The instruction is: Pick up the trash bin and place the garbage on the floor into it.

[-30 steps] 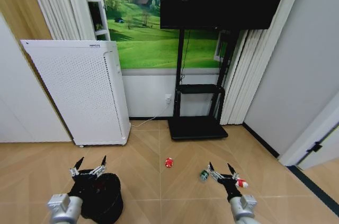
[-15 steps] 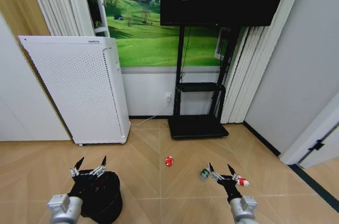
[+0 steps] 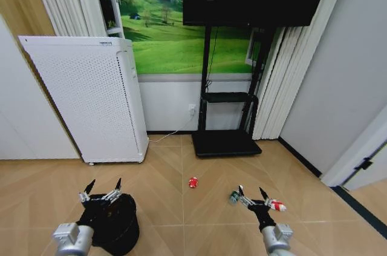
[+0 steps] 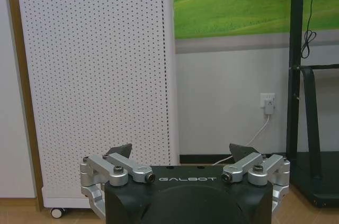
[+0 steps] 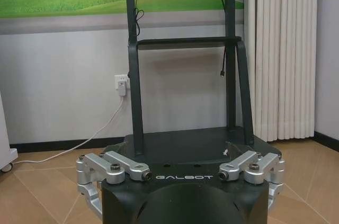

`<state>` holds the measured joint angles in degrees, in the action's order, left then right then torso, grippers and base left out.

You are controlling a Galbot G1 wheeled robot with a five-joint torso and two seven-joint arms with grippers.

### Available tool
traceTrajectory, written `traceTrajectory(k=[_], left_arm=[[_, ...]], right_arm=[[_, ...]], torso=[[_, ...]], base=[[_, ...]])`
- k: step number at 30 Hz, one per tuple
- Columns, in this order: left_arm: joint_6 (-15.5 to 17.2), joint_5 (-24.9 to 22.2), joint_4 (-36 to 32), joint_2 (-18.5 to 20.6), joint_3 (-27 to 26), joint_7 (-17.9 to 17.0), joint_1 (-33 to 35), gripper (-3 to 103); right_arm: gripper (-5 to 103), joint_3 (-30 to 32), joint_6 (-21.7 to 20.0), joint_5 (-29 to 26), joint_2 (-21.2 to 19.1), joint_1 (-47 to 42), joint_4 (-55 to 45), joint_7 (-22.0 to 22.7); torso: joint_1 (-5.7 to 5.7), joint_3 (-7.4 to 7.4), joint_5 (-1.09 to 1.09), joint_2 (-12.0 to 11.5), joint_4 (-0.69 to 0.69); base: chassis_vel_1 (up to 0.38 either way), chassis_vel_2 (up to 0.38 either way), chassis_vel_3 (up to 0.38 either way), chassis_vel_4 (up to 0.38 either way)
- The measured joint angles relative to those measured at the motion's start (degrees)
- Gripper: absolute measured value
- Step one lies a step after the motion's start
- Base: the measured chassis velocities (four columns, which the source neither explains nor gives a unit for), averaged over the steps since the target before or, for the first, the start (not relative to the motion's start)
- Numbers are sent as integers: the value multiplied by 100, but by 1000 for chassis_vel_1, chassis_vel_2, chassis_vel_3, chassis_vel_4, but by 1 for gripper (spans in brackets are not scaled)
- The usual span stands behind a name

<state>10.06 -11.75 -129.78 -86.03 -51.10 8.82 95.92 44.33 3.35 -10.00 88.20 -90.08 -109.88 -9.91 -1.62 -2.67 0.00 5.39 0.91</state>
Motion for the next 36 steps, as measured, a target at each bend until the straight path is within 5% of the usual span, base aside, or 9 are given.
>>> traceTrajectory(k=[13,21,30,36], left_arm=[[-84,100,108,-10,17,-130,-43,100],[-158,-92,264,-213,-224,-26,543,100],[-432,-209,1315,-178,-912,-90,1050,100],[-203,-468,1577,-90,-1093,-195,864,100]], right_arm=[[100,7,18,-9,4,0,37,2],[100,44,19,-14,32,14,103,10],[100,93,37,22,43,92,353,41],[100,18,60,119,51,202,511,41]], torso=[[26,268,0,-295,0],[27,269,2,-342,-1],[23,269,0,-324,-2],[22,269,0,-313,0]], base=[[0,0,0,0],[0,0,0,0],[0,0,0,0],[0,0,0,0]])
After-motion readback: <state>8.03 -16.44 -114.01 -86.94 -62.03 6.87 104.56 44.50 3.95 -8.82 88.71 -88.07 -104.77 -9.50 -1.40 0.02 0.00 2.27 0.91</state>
